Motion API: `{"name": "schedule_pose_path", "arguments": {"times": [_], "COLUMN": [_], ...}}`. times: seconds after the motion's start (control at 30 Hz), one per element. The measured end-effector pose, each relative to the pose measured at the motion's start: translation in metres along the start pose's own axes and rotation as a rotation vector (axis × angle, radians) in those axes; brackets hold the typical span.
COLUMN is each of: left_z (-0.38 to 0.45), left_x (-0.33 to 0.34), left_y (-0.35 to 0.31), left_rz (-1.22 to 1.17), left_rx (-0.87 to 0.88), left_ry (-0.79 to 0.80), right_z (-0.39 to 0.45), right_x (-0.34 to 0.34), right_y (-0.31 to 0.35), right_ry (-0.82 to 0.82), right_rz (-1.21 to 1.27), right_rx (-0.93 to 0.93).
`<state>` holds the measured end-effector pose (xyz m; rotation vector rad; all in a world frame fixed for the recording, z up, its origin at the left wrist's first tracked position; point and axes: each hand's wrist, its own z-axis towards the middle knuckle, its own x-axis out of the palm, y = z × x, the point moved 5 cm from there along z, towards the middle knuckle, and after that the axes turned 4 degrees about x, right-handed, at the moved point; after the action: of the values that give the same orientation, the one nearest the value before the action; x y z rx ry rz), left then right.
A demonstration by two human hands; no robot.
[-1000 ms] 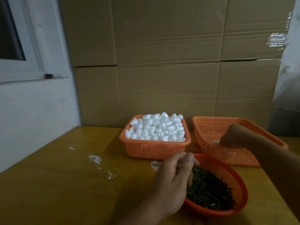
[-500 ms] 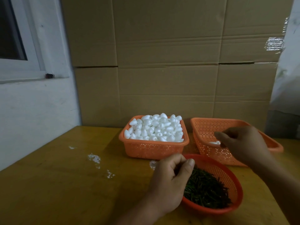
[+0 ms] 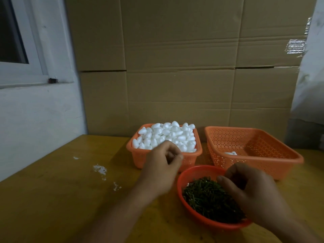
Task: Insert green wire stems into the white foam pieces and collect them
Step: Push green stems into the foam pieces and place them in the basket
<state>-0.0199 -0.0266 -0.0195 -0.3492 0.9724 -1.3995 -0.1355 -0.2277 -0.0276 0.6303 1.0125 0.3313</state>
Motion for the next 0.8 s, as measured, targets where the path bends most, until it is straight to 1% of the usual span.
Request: {"name": "schedule_pose_path", "arguments": {"times": [0.1, 0.17, 0.27, 0.33, 0.43, 0.53, 0.67, 0.8], "left_z": [0.033, 0.052, 0.072, 0.079, 0.086, 0.092, 0.097, 0.098], "left_x": [-0.036, -0.058, -0.083, -0.093, -0.097, -0.095, -0.092, -0.093], "left_y": [0.017, 0.034, 0.061, 0.074, 0.086, 0.093, 0.097, 0.100], "left_rz": [0.232, 0.376, 0.591, 0.671, 0.729, 0.776, 0.806, 0.782], "left_rx": [-0.044, -0.103, -0.209, -0.249, -0.274, -0.293, -0.340, -0.377], "left_ry": [-0.109, -0.130, -0.081, -0.020, 0.088, 0.164, 0.196, 0.223], "right_z": [0.001, 0.002, 0.003, 0.003, 0.004, 0.005, 0.005, 0.005], "right_x": [0.000, 0.000, 0.000, -0.001, -0.001, -0.001, 0.002, 0.004], "right_y": [0.000, -0.001, -0.001, -0.002, -0.003, -0.005, -0.006, -0.007], "right_ry": [0.000, -0.008, -0.018, -0.024, -0.025, -0.025, 0.010, 0.028], "right_rz": [0.017, 0.010, -0.010, -0.018, -0.032, -0.038, -0.046, -0.074], "right_rx": [-0.005, -0.007, -0.020, -0.024, -0.018, -0.001, 0.009, 0.015]}}
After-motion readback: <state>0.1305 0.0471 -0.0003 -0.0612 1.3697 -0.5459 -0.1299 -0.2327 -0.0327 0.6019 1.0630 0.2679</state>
